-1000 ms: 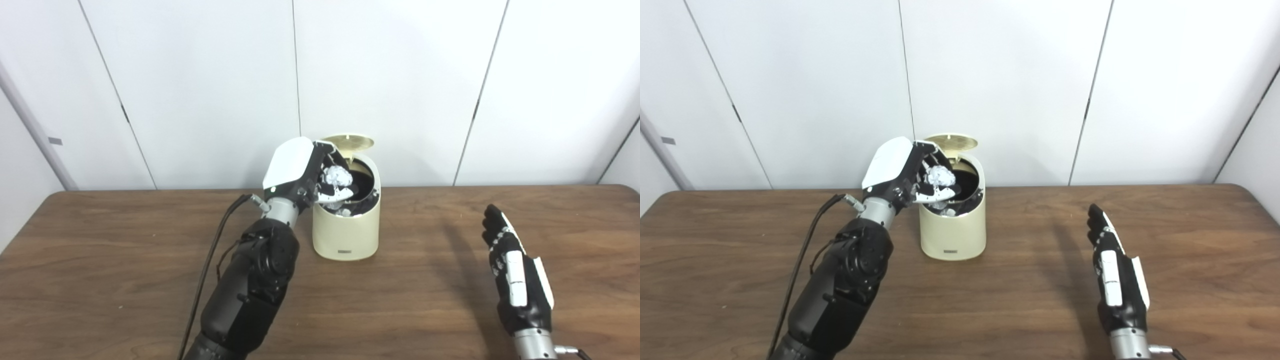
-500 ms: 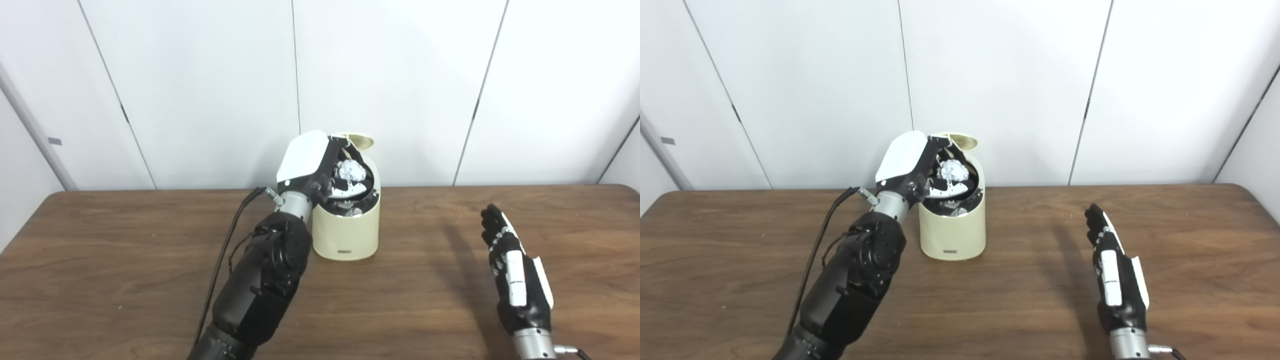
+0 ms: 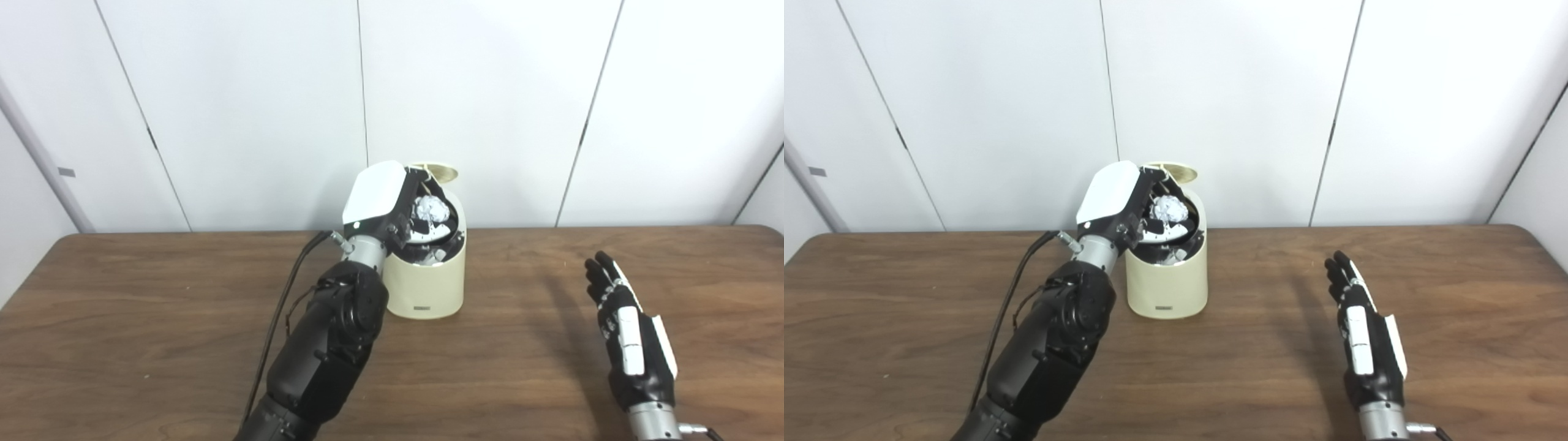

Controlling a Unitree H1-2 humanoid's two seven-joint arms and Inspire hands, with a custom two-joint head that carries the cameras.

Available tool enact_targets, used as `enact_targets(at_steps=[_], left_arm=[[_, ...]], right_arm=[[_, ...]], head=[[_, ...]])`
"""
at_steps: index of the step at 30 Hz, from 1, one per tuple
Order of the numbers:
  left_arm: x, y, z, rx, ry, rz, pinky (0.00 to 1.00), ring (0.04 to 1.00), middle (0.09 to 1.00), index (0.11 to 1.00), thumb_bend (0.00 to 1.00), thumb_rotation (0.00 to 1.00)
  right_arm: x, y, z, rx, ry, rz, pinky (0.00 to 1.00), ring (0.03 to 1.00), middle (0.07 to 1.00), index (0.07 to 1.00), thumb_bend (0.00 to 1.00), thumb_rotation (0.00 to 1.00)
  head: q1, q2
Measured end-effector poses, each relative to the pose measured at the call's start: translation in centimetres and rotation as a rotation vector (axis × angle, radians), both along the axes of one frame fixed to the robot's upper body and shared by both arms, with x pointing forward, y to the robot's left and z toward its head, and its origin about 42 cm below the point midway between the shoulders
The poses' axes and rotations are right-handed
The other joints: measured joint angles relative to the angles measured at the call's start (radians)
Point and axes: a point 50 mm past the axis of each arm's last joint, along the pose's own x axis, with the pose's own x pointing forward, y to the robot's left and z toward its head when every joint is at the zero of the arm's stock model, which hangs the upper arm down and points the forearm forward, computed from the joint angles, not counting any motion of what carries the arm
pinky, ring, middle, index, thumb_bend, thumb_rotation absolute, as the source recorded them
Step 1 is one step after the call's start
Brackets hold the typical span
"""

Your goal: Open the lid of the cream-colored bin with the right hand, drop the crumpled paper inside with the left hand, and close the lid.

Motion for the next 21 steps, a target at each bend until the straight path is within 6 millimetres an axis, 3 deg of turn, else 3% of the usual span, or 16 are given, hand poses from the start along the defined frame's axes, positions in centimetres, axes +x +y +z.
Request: enact_targets(at_steps=[12, 21], left_arm=[[-0.02, 0.04, -0.34, 0.067, -0.019, 0.01, 0.29, 0.397, 0.527, 0.509, 0.47, 0.0], [0.13, -0.14, -0.82, 0.094, -0.025, 0.007, 0.28, 0.395, 0.522, 0.521, 0.47, 0.0]], right_arm=[[-0.15, 0.0, -0.01, 0.025, 0.004, 0.004, 1.0, 0.963, 0.917, 0.922, 0.54, 0.92], [-0.18, 0.04, 0.01, 0.029, 0.005, 0.006, 0.99, 0.959, 0.916, 0.928, 0.5, 0.96]], head=[[0.003, 0.006], [0.025, 0.006]])
